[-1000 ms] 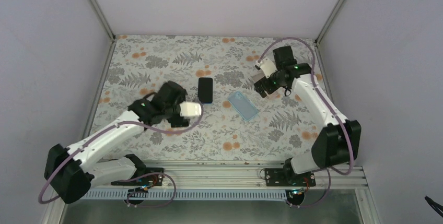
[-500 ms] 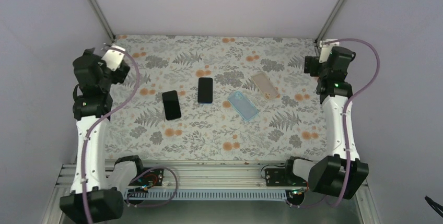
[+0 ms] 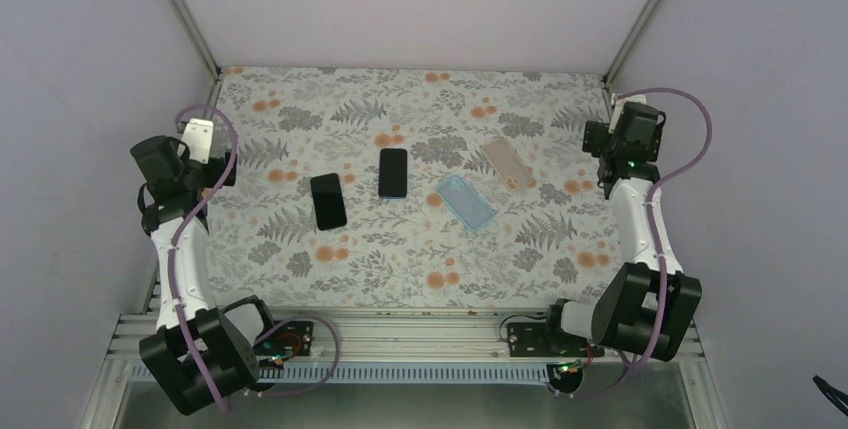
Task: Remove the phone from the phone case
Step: Reset both arms
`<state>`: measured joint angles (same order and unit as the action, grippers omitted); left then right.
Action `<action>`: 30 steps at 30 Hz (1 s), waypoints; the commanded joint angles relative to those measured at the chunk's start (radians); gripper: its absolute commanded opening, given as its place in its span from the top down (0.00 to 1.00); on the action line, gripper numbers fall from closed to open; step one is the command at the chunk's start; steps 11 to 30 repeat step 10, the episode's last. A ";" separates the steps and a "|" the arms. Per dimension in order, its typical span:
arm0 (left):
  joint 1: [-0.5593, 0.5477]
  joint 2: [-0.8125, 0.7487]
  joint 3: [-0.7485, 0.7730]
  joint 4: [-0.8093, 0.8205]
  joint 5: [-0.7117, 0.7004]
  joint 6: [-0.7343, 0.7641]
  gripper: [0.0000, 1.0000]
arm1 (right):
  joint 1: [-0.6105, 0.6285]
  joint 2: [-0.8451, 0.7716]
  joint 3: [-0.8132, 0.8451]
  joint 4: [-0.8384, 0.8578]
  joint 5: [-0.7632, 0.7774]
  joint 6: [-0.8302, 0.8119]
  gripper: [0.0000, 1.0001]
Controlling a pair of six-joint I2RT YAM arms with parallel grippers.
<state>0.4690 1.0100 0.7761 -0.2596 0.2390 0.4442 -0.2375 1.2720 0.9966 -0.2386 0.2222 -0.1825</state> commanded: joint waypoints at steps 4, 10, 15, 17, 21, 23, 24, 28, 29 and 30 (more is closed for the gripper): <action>0.018 0.010 -0.021 0.028 0.126 -0.016 0.00 | -0.003 -0.021 -0.024 0.059 0.029 0.001 0.00; 0.055 0.025 -0.009 -0.001 0.198 -0.016 0.00 | -0.005 -0.041 -0.030 0.067 0.032 0.003 0.00; 0.055 0.025 -0.009 -0.001 0.198 -0.016 0.00 | -0.005 -0.041 -0.030 0.067 0.032 0.003 0.00; 0.055 0.025 -0.009 -0.001 0.198 -0.016 0.00 | -0.005 -0.041 -0.030 0.067 0.032 0.003 0.00; 0.055 0.025 -0.009 -0.001 0.198 -0.016 0.00 | -0.005 -0.041 -0.030 0.067 0.032 0.003 0.00; 0.055 0.025 -0.009 -0.001 0.198 -0.016 0.00 | -0.005 -0.041 -0.030 0.067 0.032 0.003 0.00; 0.055 0.025 -0.009 -0.001 0.198 -0.016 0.00 | -0.005 -0.041 -0.030 0.067 0.032 0.003 0.00; 0.055 0.025 -0.009 -0.001 0.198 -0.016 0.00 | -0.005 -0.041 -0.030 0.067 0.032 0.003 0.00; 0.055 0.025 -0.009 -0.001 0.198 -0.016 0.00 | -0.005 -0.041 -0.030 0.067 0.032 0.003 0.00; 0.055 0.025 -0.009 -0.001 0.198 -0.016 0.00 | -0.005 -0.041 -0.030 0.067 0.032 0.003 0.00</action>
